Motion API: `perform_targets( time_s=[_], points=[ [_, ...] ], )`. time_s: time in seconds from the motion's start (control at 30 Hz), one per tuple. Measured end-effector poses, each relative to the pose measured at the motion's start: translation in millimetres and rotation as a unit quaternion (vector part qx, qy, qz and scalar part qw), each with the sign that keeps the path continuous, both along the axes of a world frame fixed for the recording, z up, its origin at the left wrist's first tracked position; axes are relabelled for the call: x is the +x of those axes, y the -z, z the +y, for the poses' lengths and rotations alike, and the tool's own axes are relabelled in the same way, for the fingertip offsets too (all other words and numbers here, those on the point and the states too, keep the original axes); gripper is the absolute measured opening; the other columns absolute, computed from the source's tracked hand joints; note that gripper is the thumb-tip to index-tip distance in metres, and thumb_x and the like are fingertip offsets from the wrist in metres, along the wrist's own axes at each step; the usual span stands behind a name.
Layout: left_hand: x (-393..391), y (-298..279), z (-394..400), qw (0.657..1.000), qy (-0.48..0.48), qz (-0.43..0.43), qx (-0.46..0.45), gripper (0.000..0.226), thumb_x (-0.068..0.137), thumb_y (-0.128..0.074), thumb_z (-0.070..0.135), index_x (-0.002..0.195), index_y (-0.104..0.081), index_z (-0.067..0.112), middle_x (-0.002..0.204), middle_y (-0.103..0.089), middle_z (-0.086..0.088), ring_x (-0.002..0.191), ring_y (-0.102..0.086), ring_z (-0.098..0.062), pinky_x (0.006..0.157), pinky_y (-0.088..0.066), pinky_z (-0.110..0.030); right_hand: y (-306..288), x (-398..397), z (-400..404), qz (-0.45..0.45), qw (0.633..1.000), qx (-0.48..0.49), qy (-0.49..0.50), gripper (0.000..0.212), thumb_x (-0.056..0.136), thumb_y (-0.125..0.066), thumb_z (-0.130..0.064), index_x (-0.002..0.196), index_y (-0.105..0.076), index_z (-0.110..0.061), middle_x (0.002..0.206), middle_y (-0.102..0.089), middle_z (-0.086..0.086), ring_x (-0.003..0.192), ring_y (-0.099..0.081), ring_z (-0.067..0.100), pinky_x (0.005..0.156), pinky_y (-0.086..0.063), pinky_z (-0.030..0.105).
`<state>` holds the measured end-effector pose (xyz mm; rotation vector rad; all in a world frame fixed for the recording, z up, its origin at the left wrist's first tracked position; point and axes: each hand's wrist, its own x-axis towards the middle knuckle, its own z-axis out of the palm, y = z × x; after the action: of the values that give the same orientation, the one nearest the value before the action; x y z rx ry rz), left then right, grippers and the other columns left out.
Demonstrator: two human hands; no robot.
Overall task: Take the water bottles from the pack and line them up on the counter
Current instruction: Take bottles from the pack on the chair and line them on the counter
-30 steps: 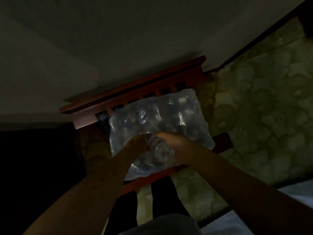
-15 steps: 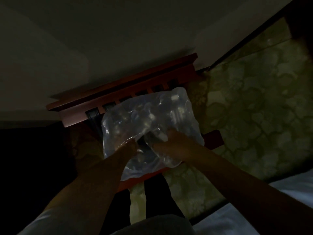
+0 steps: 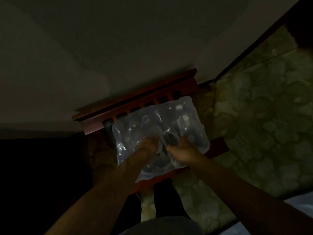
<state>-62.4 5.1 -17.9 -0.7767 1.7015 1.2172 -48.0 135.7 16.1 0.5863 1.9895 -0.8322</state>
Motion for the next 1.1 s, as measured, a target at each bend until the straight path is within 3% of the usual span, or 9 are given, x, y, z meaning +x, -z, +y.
perform_targets(
  time_s=[0.07,0.17,0.33,0.4,0.57,0.67,0.8,0.97,1.1],
  points=[
    [0,-7,-4,0.993,-0.097,-0.018,0.069,0.037,0.106,-0.041,0.013,0.075,-0.056,0.001,0.061,-0.054,-0.015,0.045,-0.055,-0.016,0.046,-0.044,-0.026,-2,0,4,-0.021,0.999,0.004,0.029,0.028,0.093,-0.059,-0.037,0.106,-0.056,-0.013,0.083,-0.056,-0.002,0.077,-0.06,0.015,0.063,-0.042,0.025],
    [4,-27,-19,0.984,-0.122,-0.031,0.127,0.034,0.104,-0.042,0.005,0.073,-0.057,0.006,0.041,-0.051,0.0,0.029,-0.046,-0.007,0.033,-0.037,-0.016,-9,-7,9,-0.054,0.996,-0.018,0.062,0.026,0.092,-0.056,-0.042,0.08,-0.048,-0.021,0.077,-0.058,-0.002,0.07,-0.059,0.012,0.061,-0.047,0.026],
    [7,-67,-29,0.995,0.073,-0.016,-0.07,0.039,0.097,-0.054,0.046,0.087,-0.065,0.01,0.076,-0.062,-0.007,0.06,-0.059,-0.015,0.045,-0.05,-0.016,-38,-23,0,-0.069,0.997,-0.04,-0.014,0.023,0.088,-0.056,-0.042,0.076,-0.058,-0.023,0.082,-0.063,-0.001,0.078,-0.063,0.018,0.068,-0.048,0.028],
    [4,-78,-30,0.978,0.163,-0.007,-0.128,0.051,0.093,-0.051,0.06,0.088,-0.062,0.01,0.084,-0.064,-0.007,0.059,-0.064,-0.017,0.059,-0.058,-0.026,-52,-30,-9,-0.074,0.994,-0.036,-0.076,0.022,0.09,-0.054,-0.042,0.087,-0.062,-0.022,0.091,-0.064,0.0,0.088,-0.064,0.02,0.072,-0.05,0.029],
    [-3,-110,-43,0.948,0.254,0.035,-0.187,0.077,0.09,-0.044,0.071,0.124,-0.06,0.004,0.101,-0.076,-0.011,0.057,-0.071,-0.014,0.061,-0.058,-0.025,-87,-45,-34,-0.052,0.988,-0.005,-0.147,0.038,0.098,-0.048,-0.039,0.123,-0.059,-0.012,0.101,-0.061,0.005,0.094,-0.06,0.021,0.074,-0.046,0.027],
    [-5,-129,-57,0.971,0.175,0.05,-0.153,0.076,0.089,-0.051,0.067,0.125,-0.059,0.001,0.084,-0.069,-0.009,0.076,-0.076,-0.026,0.079,-0.063,-0.035,-108,-48,-40,-0.037,0.989,0.003,-0.142,0.041,0.096,-0.051,-0.033,0.125,-0.059,-0.006,0.118,-0.062,0.012,0.11,-0.06,0.027,0.079,-0.042,0.027],
    [-10,-154,-81,0.991,0.088,0.068,-0.081,0.069,0.089,-0.056,0.062,0.128,-0.06,0.006,0.104,-0.065,-0.012,0.082,-0.069,-0.025,0.073,-0.064,-0.036,-139,-49,-49,-0.02,0.996,-0.012,-0.083,0.041,0.089,-0.058,-0.032,0.123,-0.061,-0.01,0.09,-0.06,-0.001,0.076,-0.061,0.013,0.059,-0.052,0.024],
    [-7,-186,-114,0.989,0.011,0.145,-0.013,0.05,0.081,-0.063,0.061,0.088,-0.068,0.011,0.09,-0.066,-0.006,0.079,-0.068,-0.023,0.063,-0.063,-0.033,-193,-47,-72,0.011,1.0,0.003,0.001,0.024,0.084,-0.063,-0.037,0.088,-0.065,-0.013,0.091,-0.068,0.014,0.073,-0.069,0.028,0.044,-0.054,0.028],
    [7,-216,-143,0.968,-0.104,0.204,0.101,0.039,0.083,-0.069,0.051,0.079,-0.071,0.012,0.06,-0.073,-0.001,0.057,-0.072,-0.018,0.053,-0.059,-0.029,-226,-31,-96,0.134,0.984,-0.049,0.109,0.044,0.079,-0.072,-0.047,0.102,-0.066,-0.01,0.094,-0.071,0.013,0.082,-0.071,0.027,0.063,-0.062,0.037]
  ],
)
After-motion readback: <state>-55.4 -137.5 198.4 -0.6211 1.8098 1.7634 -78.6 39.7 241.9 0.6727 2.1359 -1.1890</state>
